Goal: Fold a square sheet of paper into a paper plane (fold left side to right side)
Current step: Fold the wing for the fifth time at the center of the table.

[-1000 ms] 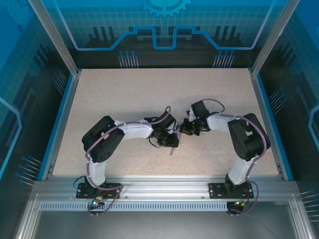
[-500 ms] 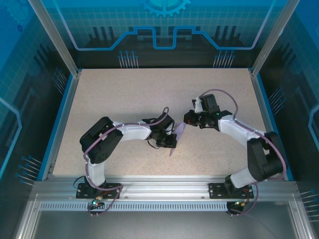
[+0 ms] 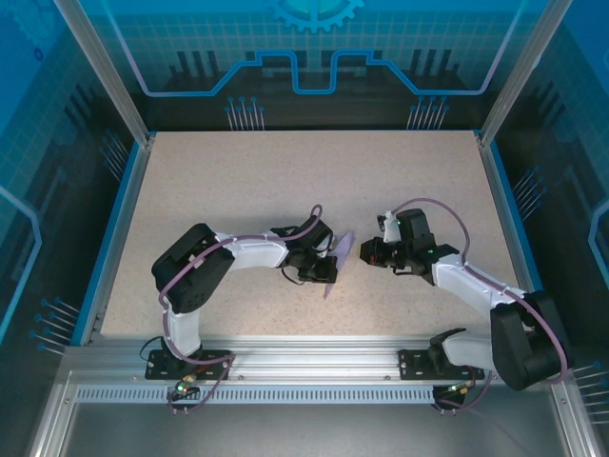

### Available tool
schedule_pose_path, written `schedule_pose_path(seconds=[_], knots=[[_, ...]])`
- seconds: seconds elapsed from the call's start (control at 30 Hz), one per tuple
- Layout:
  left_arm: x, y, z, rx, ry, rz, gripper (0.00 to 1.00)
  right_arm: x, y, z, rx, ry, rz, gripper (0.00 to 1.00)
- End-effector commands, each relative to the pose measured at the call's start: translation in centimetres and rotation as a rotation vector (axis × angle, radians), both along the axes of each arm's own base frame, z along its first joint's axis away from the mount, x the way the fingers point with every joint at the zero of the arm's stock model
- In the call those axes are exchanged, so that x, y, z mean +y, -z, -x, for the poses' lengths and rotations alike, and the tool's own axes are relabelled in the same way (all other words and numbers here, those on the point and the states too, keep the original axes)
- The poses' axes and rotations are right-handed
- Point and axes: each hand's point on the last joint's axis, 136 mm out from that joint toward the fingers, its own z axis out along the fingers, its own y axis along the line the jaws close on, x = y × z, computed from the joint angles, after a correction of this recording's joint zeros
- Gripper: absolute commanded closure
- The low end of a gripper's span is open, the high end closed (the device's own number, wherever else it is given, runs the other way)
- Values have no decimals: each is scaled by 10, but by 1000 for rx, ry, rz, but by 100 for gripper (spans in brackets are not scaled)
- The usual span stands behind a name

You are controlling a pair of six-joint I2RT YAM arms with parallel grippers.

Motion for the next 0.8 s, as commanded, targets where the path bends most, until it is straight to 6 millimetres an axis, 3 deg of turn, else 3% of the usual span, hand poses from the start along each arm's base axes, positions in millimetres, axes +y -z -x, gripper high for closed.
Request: schedule_pose_path(seconds=[0.0,0.33,0.77], knots=[[18,14,15,66,-15,-70,100,22,-6,-3,-37,-52,-80,100],[18,15,15,67,-13,-70,100,58,14,-16,-3,-117,-76,100],[18,14,16,66,-9,-68,100,64,52,-10,106,-111,-5,100]])
